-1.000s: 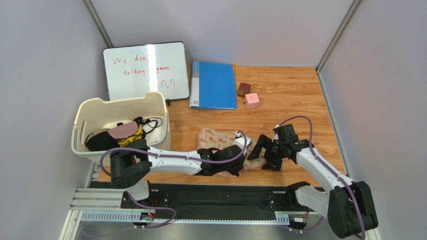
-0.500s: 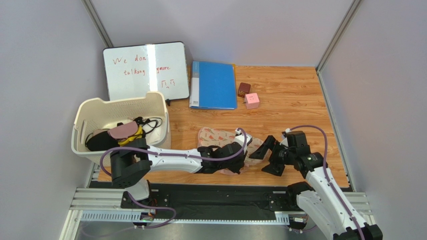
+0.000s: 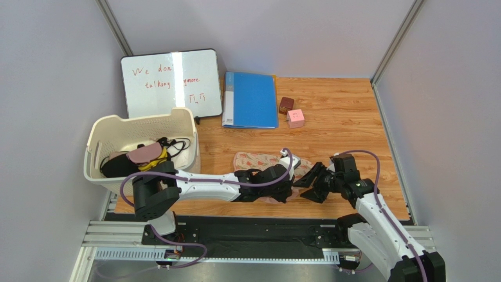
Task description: Place the bra in the laundry bag and zip it closed
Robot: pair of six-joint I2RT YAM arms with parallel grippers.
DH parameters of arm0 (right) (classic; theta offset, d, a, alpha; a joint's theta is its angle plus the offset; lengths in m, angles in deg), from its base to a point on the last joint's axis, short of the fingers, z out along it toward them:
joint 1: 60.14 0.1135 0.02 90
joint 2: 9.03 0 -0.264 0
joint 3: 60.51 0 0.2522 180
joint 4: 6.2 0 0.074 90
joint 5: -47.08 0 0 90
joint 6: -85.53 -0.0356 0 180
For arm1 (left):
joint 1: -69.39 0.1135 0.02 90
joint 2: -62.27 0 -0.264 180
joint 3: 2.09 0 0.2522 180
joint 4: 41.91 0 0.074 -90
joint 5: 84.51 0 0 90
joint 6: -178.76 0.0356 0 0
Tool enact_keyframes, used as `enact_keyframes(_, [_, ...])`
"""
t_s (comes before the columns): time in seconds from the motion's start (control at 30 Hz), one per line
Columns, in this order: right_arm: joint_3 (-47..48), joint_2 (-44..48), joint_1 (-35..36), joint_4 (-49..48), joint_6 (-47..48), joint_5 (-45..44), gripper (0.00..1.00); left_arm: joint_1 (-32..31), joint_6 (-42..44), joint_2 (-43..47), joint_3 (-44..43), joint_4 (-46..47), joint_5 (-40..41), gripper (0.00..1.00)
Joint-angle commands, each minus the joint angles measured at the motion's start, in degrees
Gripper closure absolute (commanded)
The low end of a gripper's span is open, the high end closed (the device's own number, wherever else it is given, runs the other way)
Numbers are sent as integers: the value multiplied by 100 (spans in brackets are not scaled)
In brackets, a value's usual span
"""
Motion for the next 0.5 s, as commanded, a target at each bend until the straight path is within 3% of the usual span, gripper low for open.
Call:
enact_keyframes(0.0, [-28,-145,30,-628,-145,52,47,22,-36,-8,-49,376,-238,100])
enact_keyframes(0.17, [-46,-233,30,-663,-94,-18,84,4,-53,-26,-23,323,-177,100])
enact_keyframes(0.27, [85,-364,13,-620,73,-53,99,13,-115,71,187,280,-46,100])
enact_keyframes(0.47, [323,-830,-180,-602,530,210,100,39,-247,562,951,-80,481,100])
